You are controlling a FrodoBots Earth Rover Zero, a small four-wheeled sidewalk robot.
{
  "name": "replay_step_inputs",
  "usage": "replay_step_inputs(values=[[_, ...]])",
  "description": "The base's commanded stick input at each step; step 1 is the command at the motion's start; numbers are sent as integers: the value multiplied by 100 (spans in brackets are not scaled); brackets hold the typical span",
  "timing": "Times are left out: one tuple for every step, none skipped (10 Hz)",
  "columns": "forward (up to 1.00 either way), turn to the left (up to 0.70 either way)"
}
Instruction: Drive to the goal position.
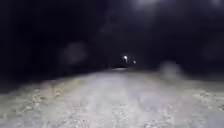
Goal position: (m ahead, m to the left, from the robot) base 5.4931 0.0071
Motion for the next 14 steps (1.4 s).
replay_step_inputs(values=[[100, 3], [100, 4], [100, 12], [100, 20], [100, 11], [100, 3], [100, 3], [100, 3], [100, 3], [100, 2], [100, 2], [100, 2], [100, 2], [100, 3]])
